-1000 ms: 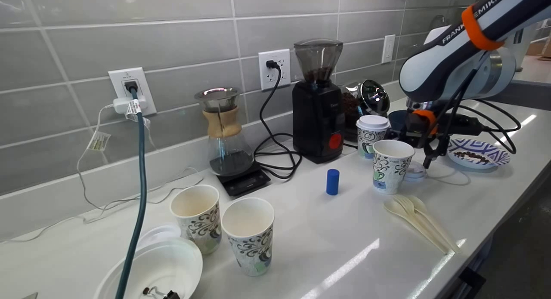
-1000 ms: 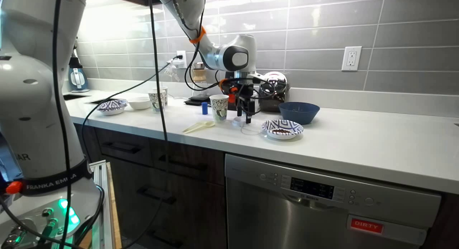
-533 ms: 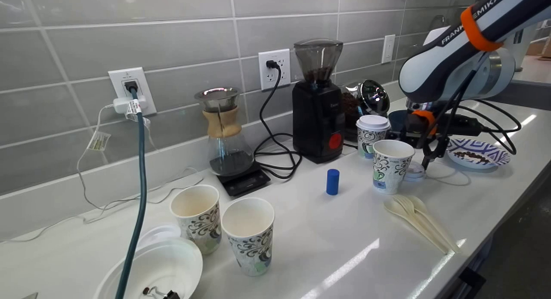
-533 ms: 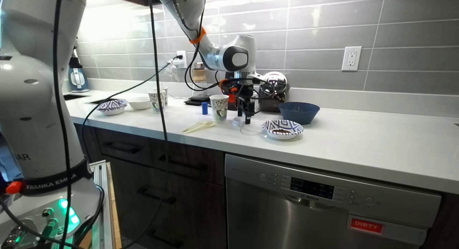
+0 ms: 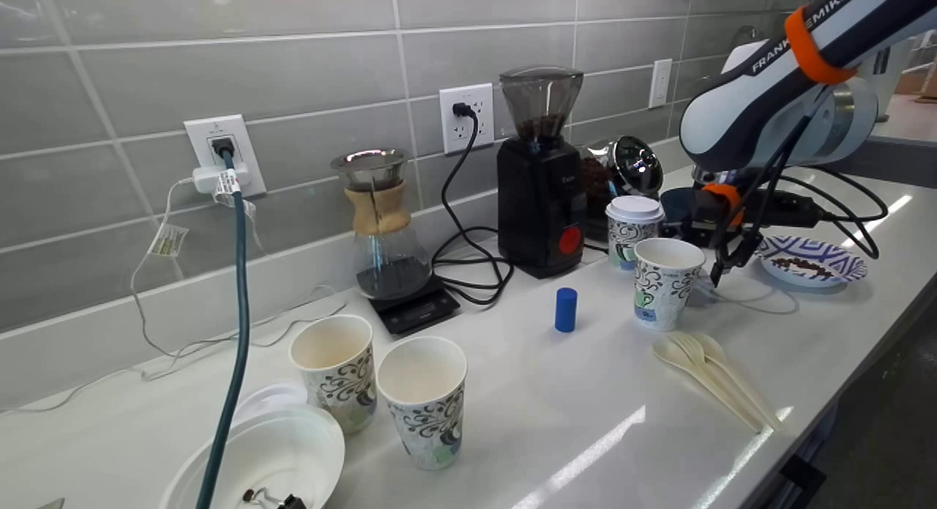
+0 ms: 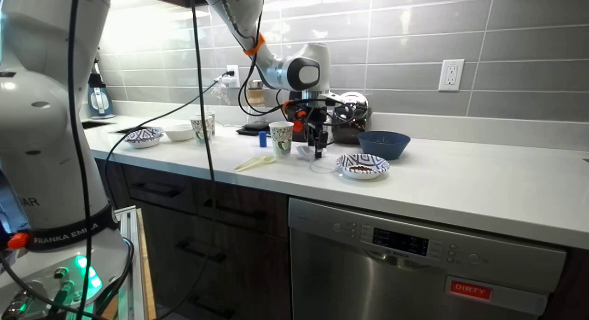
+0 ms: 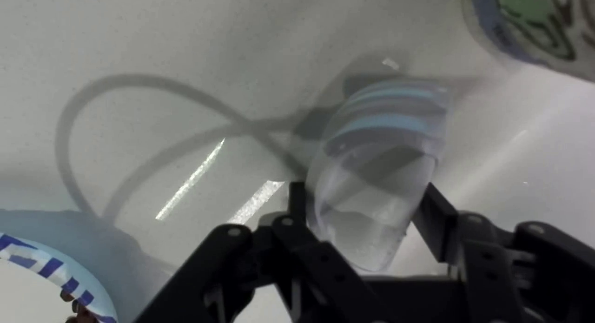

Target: Put the lid on the right cup

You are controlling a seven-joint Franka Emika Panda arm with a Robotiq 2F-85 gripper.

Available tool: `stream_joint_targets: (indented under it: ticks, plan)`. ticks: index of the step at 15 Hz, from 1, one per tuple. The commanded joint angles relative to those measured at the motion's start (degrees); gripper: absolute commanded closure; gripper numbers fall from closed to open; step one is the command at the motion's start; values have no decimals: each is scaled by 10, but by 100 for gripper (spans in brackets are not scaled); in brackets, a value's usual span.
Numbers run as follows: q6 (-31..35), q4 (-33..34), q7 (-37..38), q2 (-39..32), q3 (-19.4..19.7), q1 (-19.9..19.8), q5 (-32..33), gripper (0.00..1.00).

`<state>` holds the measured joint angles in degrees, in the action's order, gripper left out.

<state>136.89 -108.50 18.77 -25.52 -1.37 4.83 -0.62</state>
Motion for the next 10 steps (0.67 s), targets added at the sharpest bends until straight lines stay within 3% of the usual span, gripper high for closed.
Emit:
stream_joint_targets:
  ticks: [1,7,10]
  plan:
    - [-9,1,7,10,8,7,-8,41]
    - [-12,-8,7,30,10,6,-9,31]
    - [-16,-17,6,46,9,5,-9,34]
